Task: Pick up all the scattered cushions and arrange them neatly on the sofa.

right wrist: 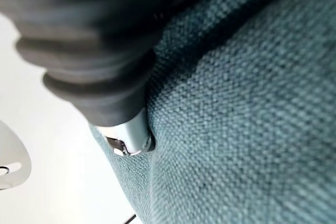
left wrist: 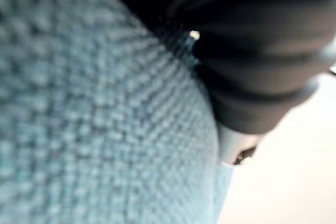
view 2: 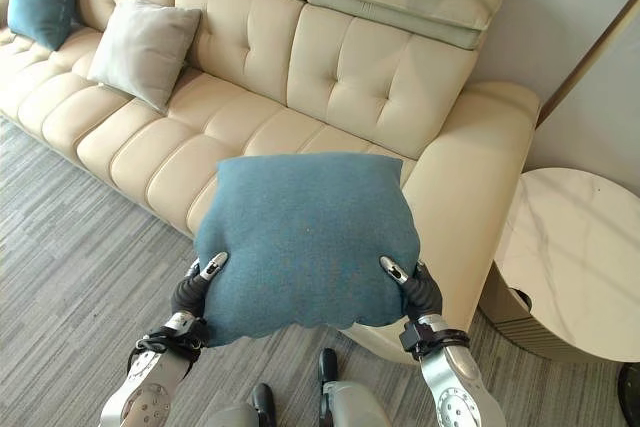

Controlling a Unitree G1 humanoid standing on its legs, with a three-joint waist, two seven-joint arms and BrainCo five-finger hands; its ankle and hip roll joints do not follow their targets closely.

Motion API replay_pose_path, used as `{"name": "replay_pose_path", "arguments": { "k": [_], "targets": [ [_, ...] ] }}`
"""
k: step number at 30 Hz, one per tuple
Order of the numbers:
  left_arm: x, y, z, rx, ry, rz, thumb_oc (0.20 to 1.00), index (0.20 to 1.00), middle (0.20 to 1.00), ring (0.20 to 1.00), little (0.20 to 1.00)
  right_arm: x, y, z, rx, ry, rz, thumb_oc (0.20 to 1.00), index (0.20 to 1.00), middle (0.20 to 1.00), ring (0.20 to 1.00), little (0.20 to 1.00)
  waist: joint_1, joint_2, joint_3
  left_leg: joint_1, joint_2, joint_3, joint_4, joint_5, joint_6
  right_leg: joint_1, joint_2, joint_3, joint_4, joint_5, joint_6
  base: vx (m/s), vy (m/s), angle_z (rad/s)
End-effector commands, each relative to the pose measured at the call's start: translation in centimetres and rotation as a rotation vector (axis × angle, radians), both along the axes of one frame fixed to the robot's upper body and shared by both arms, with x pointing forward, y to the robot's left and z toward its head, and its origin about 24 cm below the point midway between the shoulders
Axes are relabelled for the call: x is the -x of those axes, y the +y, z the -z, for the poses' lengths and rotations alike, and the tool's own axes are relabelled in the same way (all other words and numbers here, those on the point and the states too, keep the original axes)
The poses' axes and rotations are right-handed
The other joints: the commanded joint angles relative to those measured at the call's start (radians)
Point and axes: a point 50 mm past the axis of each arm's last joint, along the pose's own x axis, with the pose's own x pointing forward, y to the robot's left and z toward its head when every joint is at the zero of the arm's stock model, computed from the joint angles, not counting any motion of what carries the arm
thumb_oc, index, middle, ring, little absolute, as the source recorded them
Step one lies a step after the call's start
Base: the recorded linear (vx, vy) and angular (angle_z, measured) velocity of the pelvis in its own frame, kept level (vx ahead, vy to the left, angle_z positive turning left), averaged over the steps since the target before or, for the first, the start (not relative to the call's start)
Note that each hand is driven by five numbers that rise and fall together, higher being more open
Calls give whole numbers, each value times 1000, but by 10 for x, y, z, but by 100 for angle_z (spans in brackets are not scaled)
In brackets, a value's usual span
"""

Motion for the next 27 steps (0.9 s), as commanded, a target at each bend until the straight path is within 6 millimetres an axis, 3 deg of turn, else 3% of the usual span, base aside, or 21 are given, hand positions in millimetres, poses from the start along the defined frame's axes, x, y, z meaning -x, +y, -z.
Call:
{"name": "replay_pose_path", "arguments": {
  "k": [1, 3, 6, 7, 10, 14, 15, 18, 20, 21, 22, 24, 26, 27],
  "targets": [
    [-6, -11, -41, 63, -245, 49, 200, 200, 200, 200, 200, -8, 37, -40, -101, -244, -147, 200, 200, 200, 200, 200, 16, -27, -93, -3, 19, -6, -20, 76, 7, 50, -75, 13, -10, -132, 130, 190, 115, -32],
    [-5, -9, -40, 63, -241, 32, 200, 200, 200, 200, 200, -8, 36, -39, -94, -237, -140, 200, 200, 200, 200, 200, 25, -21, -86, -36, 52, -22, -58, 135, -8, 69, -77, 24, -7, -148, 133, 155, 128, -31],
    [-5, -8, -39, 67, -235, 9, 200, 200, 200, 200, 200, -8, 33, -38, -89, -228, -113, 200, 200, 200, 200, 200, 38, -12, -80, -80, 84, -28, -148, 169, -22, 106, -88, 48, -13, -175, 142, 215, 229, -14],
    [-5, -8, -39, 67, -235, 9, 200, 200, 200, 200, 200, -8, 33, -38, -89, -228, -113, 200, 200, 200, 200, 200, 38, -13, -79, -77, 83, -27, -150, 170, -22, 108, -89, 48, -13, -176, 142, 235, 281, -4],
    [-2, -6, -36, 55, -227, 13, 200, 200, 200, 200, 200, -6, 32, -34, -94, -215, -111, 200, 200, 200, 200, 200, 53, 24, -92, -74, 55, -93, -168, 195, -38, 144, -102, 93, -14, -181, 163, 279, 398, -41],
    [1, 0, -33, 17, -214, 13, 200, 200, 200, 200, 200, -5, 34, -28, -76, -189, -129, 200, 200, 200, 200, 200, 61, 24, -104, -65, 7, -112, -128, 168, -14, 126, -138, 130, 20, -171, 185, 165, 326, -68],
    [3, 6, -29, -15, -194, 13, 200, 200, 200, 200, 200, -5, 36, -26, -82, -174, -133, 200, 200, 200, 200, 200, 66, 20, -106, -51, -12, -83, -116, 147, 15, 89, -158, 154, 82, -159, 203, 92, 232, -13],
    [2, 10, -30, -43, -186, 6, 200, 200, 200, 200, 200, -7, 41, -26, -95, -174, -134, 200, 200, 200, 200, 200, 68, 17, -98, -22, -21, -29, -111, 125, 43, 32, -166, 166, 172, -131, 215, 105, 319, -76],
    [-1, 12, -29, -52, -179, -6, 200, 200, 200, 200, 200, -8, 47, -26, -129, -172, -138, 200, 200, 200, 200, 200, 63, 18, -96, 32, -22, 50, -121, 94, 62, -33, -179, 74, 246, -109, 218, 122, 260, -130],
    [-1, 11, -30, -57, -181, -3, 200, 200, 200, 200, 200, -8, 48, -27, -122, -172, -141, 200, 200, 200, 200, 200, 57, 14, -90, 62, -29, 77, -128, 83, 65, -39, -181, 30, 237, -108, 215, 145, 186, -156],
    [-3, 10, -32, -52, -186, -2, 200, 200, 200, 200, 200, -11, 49, -29, -110, -183, -142, 200, 200, 200, 200, 200, 51, 15, -88, 93, -33, 130, -136, 63, 66, -71, -182, -84, 193, -95, 201, 119, 136, -132],
    [-5, 7, -34, -46, -190, -1, 200, 200, 200, 200, 200, -12, 50, -30, -106, -186, -146, 200, 200, 200, 200, 200, 42, 17, -85, 121, -36, 174, -142, 48, 67, -104, -175, -186, 150, -78, 188, 137, 93, -89],
    [-6, 5, -32, -58, -184, 5, 200, 200, 200, 200, 200, -12, 51, -29, -101, -178, -149, 200, 200, 200, 200, 200, 35, 19, -83, 163, -39, 200, -151, 17, 62, -125, -175, -265, 124, -77, 191, 165, 26, -86],
    [-6, 5, -32, -58, -184, 5, 200, 200, 200, 200, 200, -12, 51, -29, -100, -177, -150, 200, 200, 200, 200, 200, 35, 22, -82, 166, -37, 199, -151, 12, 62, -124, -173, -265, 129, -83, 192, 181, -65, -57]
  ]
}}
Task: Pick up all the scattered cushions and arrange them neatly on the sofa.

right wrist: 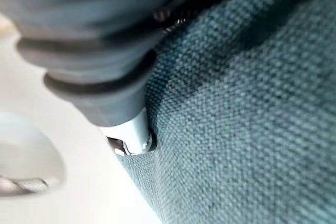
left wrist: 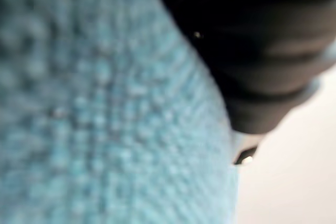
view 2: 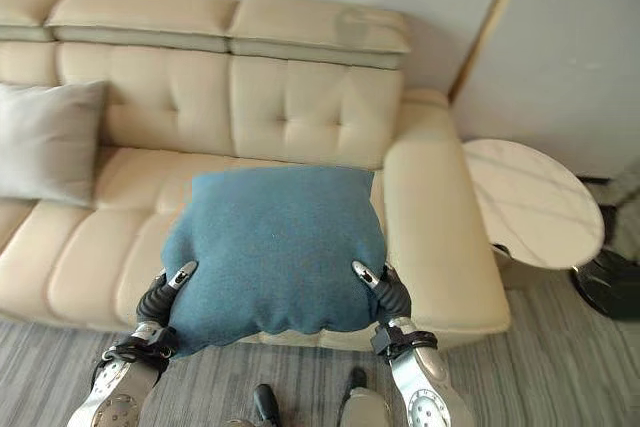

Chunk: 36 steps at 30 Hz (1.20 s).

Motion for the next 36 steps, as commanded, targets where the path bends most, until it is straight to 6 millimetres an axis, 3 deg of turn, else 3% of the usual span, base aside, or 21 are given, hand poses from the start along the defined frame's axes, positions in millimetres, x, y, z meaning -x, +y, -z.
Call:
{"name": "replay_pose_path", "arguments": {
  "k": [1, 6, 7, 8, 9, 12, 13, 14, 15, 17, 24, 27, 28, 29, 31, 32, 33, 34, 35, 36],
  "targets": [
    [-20, -35, -42, 35, -247, 136, 200, 200, 200, 200, 200, -10, 17, -37, -53, -209, -78, 200, 200, 200, 200, 200, -17, 31, -26, 57, 68, -143, 75, -165, -69, 52, 79, -3, -75, -55, -11, 217, -91, -20],
    [-18, -38, -44, 72, -262, 143, 200, 200, 200, 200, 200, -7, 13, -36, -60, -203, -79, 200, 200, 200, 200, 200, -20, 28, -33, 52, 83, -148, 206, -226, -84, 107, 103, 39, -102, -71, -43, 207, -117, -21],
    [-19, -41, -46, 85, -272, 146, 200, 200, 200, 200, 200, -7, 10, -36, -54, -202, -80, 200, 200, 200, 200, 200, -12, 25, -15, -3, 105, -180, 358, -211, -97, 130, 112, 60, -107, -81, -67, 83, -95, -18],
    [-19, -41, -46, 86, -272, 146, 200, 200, 200, 200, 200, -7, 10, -36, -54, -202, -80, 200, 200, 200, 200, 200, -13, 26, -16, -7, 108, -182, 365, -214, -98, 130, 114, 59, -107, -82, -69, 56, -136, -21],
    [-21, -42, -48, 93, -280, 133, 200, 200, 200, 200, 200, -9, 10, -36, -41, -194, -86, 200, 200, 200, 200, 200, 1, 17, 0, -88, 82, -253, 457, -150, -110, 137, 115, 71, -126, -75, -93, 8, -48, -20],
    [-20, -43, -48, 109, -282, 123, 200, 200, 200, 200, 200, -10, 10, -36, -30, -196, -94, 200, 200, 200, 200, 200, 12, 11, 3, -133, 73, -301, 421, -171, -110, 158, 108, 87, -148, -81, -82, 98, 41, -25],
    [-19, -41, -48, 107, -277, 116, 200, 200, 200, 200, 200, -11, 11, -35, -21, -188, -100, 200, 200, 200, 200, 200, 23, 14, 1, -142, 85, -329, 326, -158, -113, 171, 106, 108, -158, -82, -70, 97, 83, -27],
    [-19, -41, -48, 107, -277, 116, 200, 200, 200, 200, 200, -11, 11, -35, -21, -188, -100, 200, 200, 200, 200, 200, 23, 14, 2, -141, 85, -328, 325, -157, -113, 171, 106, 108, -158, -82, -69, 197, 177, -46],
    [-19, -39, -45, 80, -264, 112, 200, 200, 200, 200, 200, -13, 9, -34, 9, -188, -87, 200, 200, 200, 200, 200, 43, 28, 11, -167, 99, -387, 219, -84, -123, 184, 118, 132, -153, -86, -65, 143, 131, -37],
    [-17, -38, -44, 72, -261, 111, 200, 200, 200, 200, 200, -11, 9, -31, 15, -176, -98, 200, 200, 200, 200, 200, 43, 39, 5, -142, 103, -426, 159, -76, -122, 187, 127, 153, -145, -96, -62, 163, 135, -60],
    [-15, -37, -31, 12, -197, 154, 200, 200, 200, 200, 200, -11, 12, -19, 66, -118, -119, 200, 200, 200, 200, 200, 40, 41, 0, -107, 82, -403, 142, -85, -104, 197, 112, 198, -140, -95, -54, 91, 116, -33],
    [-26, -38, -26, -65, -178, 196, 200, 200, 200, 200, 200, -22, 17, -21, 120, -133, -135, 200, 200, 200, 200, 200, 43, 31, -2, -98, 78, -378, 134, -93, -95, 187, 104, 216, -148, -83, -44, 24, 66, -14],
    [-45, -41, -38, -142, -233, 224, 200, 200, 200, 200, 200, -38, 25, -31, 163, -177, -154, 200, 200, 200, 200, 200, 42, 26, 2, -103, 77, -364, 132, -98, -90, 166, 100, 231, -146, -77, -39, 1, 70, -11],
    [-45, -41, -38, -142, -233, 224, 200, 200, 200, 200, 200, -38, 25, -31, 162, -177, -154, 200, 200, 200, 200, 200, 42, 27, 1, -104, 77, -364, 133, -98, -90, 166, 100, 231, -146, -77, -39, -51, 50, -12],
    [-74, -44, -66, -217, -340, 213, 200, 200, 200, 200, 200, -63, 39, -60, 199, -295, -166, 200, 200, 200, 200, 200, 40, 19, 24, -149, 76, -358, 152, -103, -87, 107, 99, 248, -129, -69, -38, -246, 17, -17],
    [-112, -50, -119, -303, -516, 179, 200, 200, 200, 200, 200, -93, 59, -110, 240, -471, -161, 200, 200, 200, 200, 200, 43, 12, 72, -239, 76, -358, 200, -108, -86, 12, 98, 262, -88, -57, -40, -444, 11, -19],
    [-129, -50, -156, -368, -625, 149, 200, 200, 200, 200, 200, -108, 65, -140, 282, -569, -140, 200, 200, 200, 200, 200, 46, 10, 98, -295, 75, -362, 227, -107, -87, -42, 94, 265, -66, -50, -40, -447, 9, -11],
    [-141, -50, -198, -430, -749, 118, 200, 200, 200, 200, 200, -120, 69, -177, 320, -682, -94, 200, 200, 200, 200, 200, 49, 11, 119, -346, 70, -366, 253, -106, -89, -94, 92, 267, -43, -44, -39, -213, 8, -11],
    [-141, -50, -198, -430, -749, 118, 200, 200, 200, 200, 200, -120, 69, -177, 320, -683, -94, 200, 200, 200, 200, 200, 49, 11, 119, -346, 70, -366, 253, -107, -89, -94, 92, 267, -43, -44, -39, -163, 16, -9],
    [-140, -48, -263, -515, -964, 38, 200, 200, 200, 200, 200, -125, 74, -236, 341, -866, -18, 200, 200, 200, 200, 200, 55, 13, 142, -412, 64, -373, 285, -104, -92, -160, 88, 263, -18, -37, -36, -88, 22, -4]
  ]
}}
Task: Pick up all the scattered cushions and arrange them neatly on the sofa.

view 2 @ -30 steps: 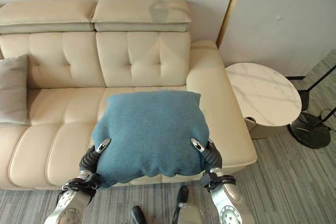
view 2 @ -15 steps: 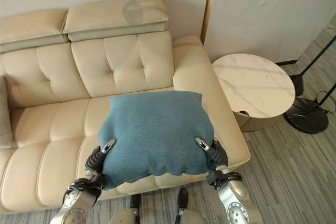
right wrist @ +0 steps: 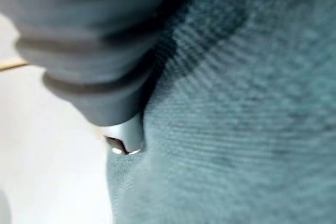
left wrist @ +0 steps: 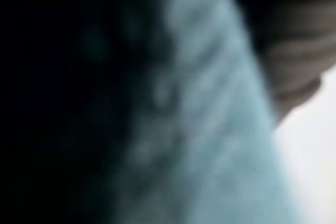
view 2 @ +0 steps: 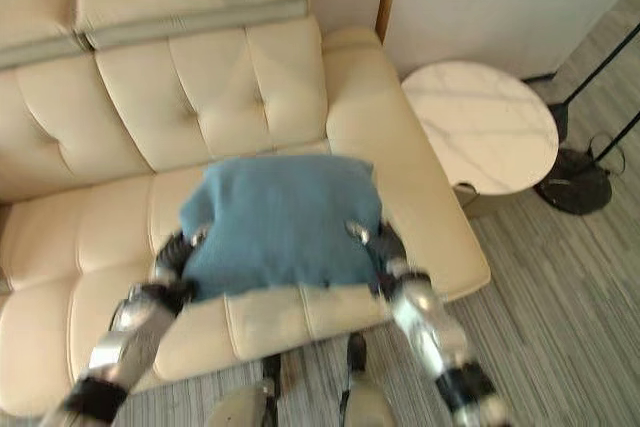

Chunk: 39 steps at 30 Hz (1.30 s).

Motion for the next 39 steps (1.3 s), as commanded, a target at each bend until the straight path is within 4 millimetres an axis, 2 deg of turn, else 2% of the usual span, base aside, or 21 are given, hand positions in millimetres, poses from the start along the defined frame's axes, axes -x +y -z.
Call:
{"name": "replay_pose_path", "arguments": {
  "k": [1, 4, 5, 7, 11, 12, 13, 15, 16, 17, 18, 23, 28, 30, 32, 33, 34, 35, 36, 37, 39],
  "targets": [
    [-2, -42, -208, -210, -856, 108, 200, 200, 200, 200, 200, 7, 66, -166, -22, -682, -151, 200, 200, 200, 200, 200, 11, -24, 73, -119, 13, -42, 162, -166, -20, -91, -23, 6, 130, -177, 28, -119, 26, -6],
    [20, -36, -262, -275, -1105, -22, 200, 200, 200, 200, 200, 26, 64, -224, -27, -935, -104, 200, 200, 200, 200, 200, 18, -21, 100, -230, 9, -57, 217, -174, -25, -191, -36, 0, 169, -182, 30, -65, 24, 1],
    [20, -36, -263, -276, -1107, -23, 200, 200, 200, 200, 200, 26, 64, -224, -26, -936, -104, 200, 200, 200, 200, 200, 17, -21, 97, -237, 9, -57, 222, -175, -25, -197, -36, 0, 172, -183, 30, -41, 20, 13],
    [32, -30, -296, -328, -1238, -156, 200, 200, 200, 200, 200, 37, 70, -256, -32, -1064, -94, 200, 200, 200, 200, 200, 22, -21, 114, -351, 2, -71, 266, -179, -31, -305, -43, -1, 216, -184, 33, -67, 6, 10],
    [29, -25, -316, -378, -1257, -298, 200, 200, 200, 200, 200, 30, 79, -275, 10, -1077, -41, 200, 200, 200, 200, 200, 31, -23, 107, -470, -1, -84, 299, -182, -34, -415, -50, -9, 245, -183, 40, -30, -23, 11],
    [17, -21, -325, -440, -1213, -413, 200, 200, 200, 200, 200, 15, 82, -282, 99, -1042, 58, 724, 724, 724, 724, 724, 40, -26, 109, -515, -3, -96, 300, -176, -36, -454, -54, -14, 251, -182, 43, 78, -52, 14],
    [11, -23, -331, -493, -1189, -455, 200, 200, 200, 200, 200, 4, 82, -282, 165, -1005, 119, 1000, 1000, 1000, 1000, 1000, 43, -25, 101, -527, -2, -106, 301, -200, -41, -467, -52, -12, 259, -207, 50, 72, -73, 19],
    [0, -22, -342, -594, -1132, -559, 200, 200, 200, 200, 200, -17, 77, -285, 267, -922, 256, 1000, 1000, 1000, 1000, 1000, 57, -26, 114, -569, -7, -115, 301, -192, -40, -505, -55, -21, 267, -205, 54, 41, -75, 23],
    [-5, -20, -345, -628, -1091, -603, 492, 492, 492, 492, 492, -24, 74, -285, 334, -892, 312, 1000, 1000, 1000, 1000, 1000, 62, -29, 118, -584, -6, -120, 302, -192, -41, -517, -56, -27, 268, -208, 54, 13, -80, 20],
    [-12, -22, -349, -698, -1052, -636, 1000, 1000, 1000, 1000, 1000, -31, 70, -285, 408, -864, 373, 1000, 1000, 1000, 1000, 1000, 65, -30, 123, -598, -9, -124, 295, -185, -41, -529, -57, -33, 266, -208, 54, 20, -87, 17],
    [-20, -22, -349, -808, -995, -684, 1000, 1000, 1000, 1000, 1000, -37, 69, -280, 557, -861, 435, 1000, 1000, 1000, 1000, 1000, 66, -31, 126, -612, -9, -128, 291, -178, -41, -540, -59, -38, 264, -204, 55, 15, -92, 18],
    [-29, -27, -362, -1228, -907, -807, 1000, 1000, 1000, 1000, 1000, -52, 44, -269, 801, -788, 635, 1000, 1000, 1000, 1000, 1000, 75, -43, 143, -656, -21, -141, 248, -141, -45, -572, -65, -64, 240, -183, 66, 10, -52, 24],
    [-50, -14, -331, -1345, -713, -768, 1000, 1000, 1000, 1000, 1000, -65, 27, -242, 842, -654, 655, 1000, 1000, 1000, 1000, 1000, 74, -50, 140, -651, -26, -141, 221, -122, -40, -567, -65, -73, 213, -167, 69, 5, 15, 8],
    [-65, 0, -298, -1248, -542, -646, 1000, 1000, 1000, 1000, 1000, -74, 10, -216, 791, -504, 646, 1000, 1000, 1000, 1000, 1000, 71, -42, 140, -621, -31, -139, 201, -115, -36, -540, -63, -69, 193, -153, 73, -10, 55, 2],
    [-68, 1, -288, -1167, -522, -595, 1000, 1000, 1000, 1000, 1000, -76, 4, -206, 751, -454, 636, 1000, 1000, 1000, 1000, 1000, 71, -39, 138, -601, -33, -137, 190, -113, -35, -522, -62, -70, 183, -150, 73, -8, 51, 1],
    [-76, 14, -247, -866, -434, -470, 1000, 1000, 1000, 1000, 1000, -80, -12, -174, 609, -319, 595, 1000, 1000, 1000, 1000, 1000, 75, -34, 136, -546, -37, -135, 171, -111, -35, -472, -61, -76, 168, -148, 73, -6, 60, -2],
    [-76, 15, -244, -864, -429, -468, 1000, 1000, 1000, 1000, 1000, -80, -12, -172, 612, -315, 593, 1000, 1000, 1000, 1000, 1000, 74, -31, 135, -541, -37, -135, 169, -111, -35, -467, -61, -76, 166, -148, 74, 3, 55, -3],
    [-76, 21, -228, -787, -405, -436, 1000, 1000, 1000, 1000, 1000, -81, -17, -157, 522, -262, 570, 1000, 1000, 1000, 1000, 1000, 74, -28, 131, -514, -40, -134, 162, -113, -34, -440, -60, -78, 158, -149, 73, -54, 101, -5],
    [-74, 26, -187, -626, -370, -352, 1000, 1000, 1000, 1000, 1000, -78, -13, -121, 357, -193, 488, 1000, 1000, 1000, 1000, 1000, 70, -28, 130, -462, -44, -119, 145, -89, -27, -391, -66, -86, 135, -122, 65, 25, 81, -7],
    [-74, 27, -184, -625, -364, -352, 1000, 1000, 1000, 1000, 1000, -78, -13, -118, 361, -188, 485, 1000, 1000, 1000, 1000, 1000, 70, -26, 123, -445, -39, -125, 141, -116, -33, -377, -60, -79, 136, -145, 71, -24, 161, -9],
    [-52, 35, -99, -436, -254, -258, 1000, 1000, 1000, 1000, 1000, -58, -11, -47, 256, -78, 363, 1000, 1000, 1000, 1000, 1000, 65, -26, 107, -328, -49, -107, 103, -92, -29, -265, -66, -97, 96, -117, 66, 18, 107, -11]
  ]
}}
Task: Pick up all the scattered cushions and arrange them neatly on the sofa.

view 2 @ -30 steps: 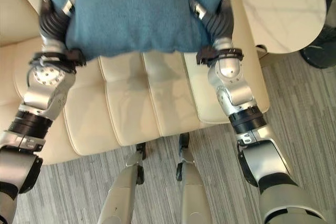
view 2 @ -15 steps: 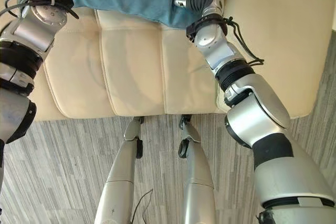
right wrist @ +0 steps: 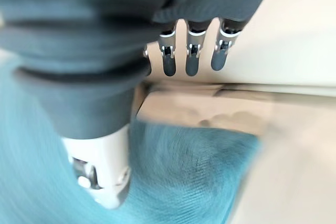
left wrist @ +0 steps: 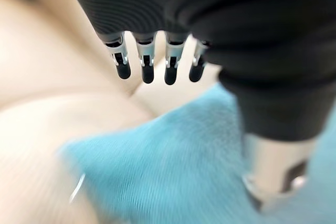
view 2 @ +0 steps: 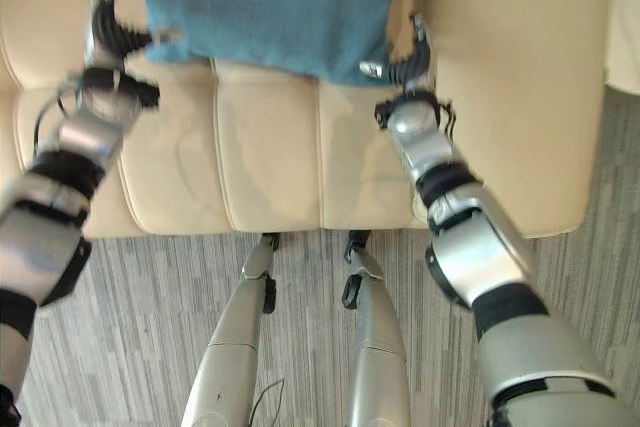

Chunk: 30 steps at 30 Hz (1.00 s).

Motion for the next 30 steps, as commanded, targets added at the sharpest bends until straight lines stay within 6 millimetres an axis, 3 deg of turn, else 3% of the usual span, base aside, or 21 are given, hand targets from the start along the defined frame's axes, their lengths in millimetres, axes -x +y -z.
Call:
{"name": "replay_pose_path", "arguments": {
  "k": [1, 2, 3, 5, 6, 7, 12, 16, 21, 27, 30],
  "targets": [
    [10, -6, 18, 179, -49, 96, 1000, 1000, 1000, 1000, 1000, 12, 11, 28, -77, 7, -126, 1000, 1000, 1000, 1000, 1000, 4, -7, -47, 92, -11, 24, 9, -148, -1, 200, -10, -17, -222, -12, 92, 125, 85, -14],
    [32, -1, 72, 262, 48, 98, 1000, 1000, 1000, 1000, 1000, 33, 7, 76, -70, 102, -164, 1000, 1000, 1000, 1000, 1000, -3, -11, -70, 181, -12, 31, -19, -152, 1, 287, -12, -23, -254, -5, 94, 103, 61, -14],
    [33, -1, 73, 262, 51, 96, 1000, 1000, 1000, 1000, 1000, 34, 8, 77, -69, 106, -165, 1000, 1000, 1000, 1000, 1000, -4, -10, -70, 186, -12, 31, -22, -152, 0, 292, -12, -24, -256, -5, 94, 148, 87, -12],
    [64, -7, 129, 360, 171, 113, 1000, 1000, 1000, 1000, 1000, 63, 5, 127, -63, 225, -204, 1000, 1000, 1000, 1000, 1000, -6, -11, -99, 275, -15, 38, -55, -154, 4, 381, -9, -27, -287, 0, 98, 99, 57, -6],
    [64, -6, 130, 360, 173, 112, 1000, 1000, 1000, 1000, 1000, 63, 5, 128, -63, 227, -204, 1000, 1000, 1000, 1000, 1000, -6, -10, -99, 279, -15, 38, -58, -154, 4, 385, -9, -28, -289, 0, 98, 165, 89, -7],
    [97, -13, 177, 430, 307, 108, 1000, 1000, 1000, 1000, 1000, 93, 2, 170, -41, 360, -230, 1000, 1000, 1000, 1000, 1000, -14, -9, -137, 358, -12, 42, -90, -155, 9, 466, -12, -30, -322, 7, 104, 176, 88, -10],
    [172, -11, 251, 491, 615, 75, 1000, 1000, 1000, 1000, 1000, 152, -26, 231, -7, 600, -209, 1000, 1000, 1000, 1000, 1000, -31, 3, -238, 540, -9, 63, -171, -155, 27, 620, -1, -14, -385, 11, 113, 119, 107, -13],
    [200, -8, 265, 473, 712, 89, 1000, 1000, 1000, 1000, 1000, 177, -33, 251, -23, 694, -214, 1000, 1000, 1000, 1000, 1000, -35, 6, -286, 630, -13, 83, -206, -169, 38, 687, 5, 9, -406, 6, 118, 12, 88, -18],
    [209, -9, 269, 442, 765, 121, 1000, 1000, 1000, 1000, 1000, 193, -38, 259, -44, 737, -212, 1000, 1000, 1000, 1000, 1000, -43, 3, -326, 703, -25, 95, -222, -187, 51, 740, -3, 26, -402, -1, 128, -5, 81, -19],
    [214, -5, 265, 384, 774, 130, 1000, 1000, 1000, 1000, 1000, 203, -39, 261, -82, 740, -201, 1000, 1000, 1000, 1000, 1000, -57, -3, -306, 740, -30, 115, -235, -192, 59, 736, -9, 39, -361, 1, 140, -73, 42, -12],
    [207, 4, 256, 355, 734, 107, 1000, 1000, 1000, 1000, 1000, 198, -37, 256, -105, 707, -189, 1000, 1000, 1000, 1000, 1000, -54, 6, -268, 712, -1, 136, -227, -161, 63, 696, 6, 35, -253, -22, 130, -293, -24, -29]
  ]
}}
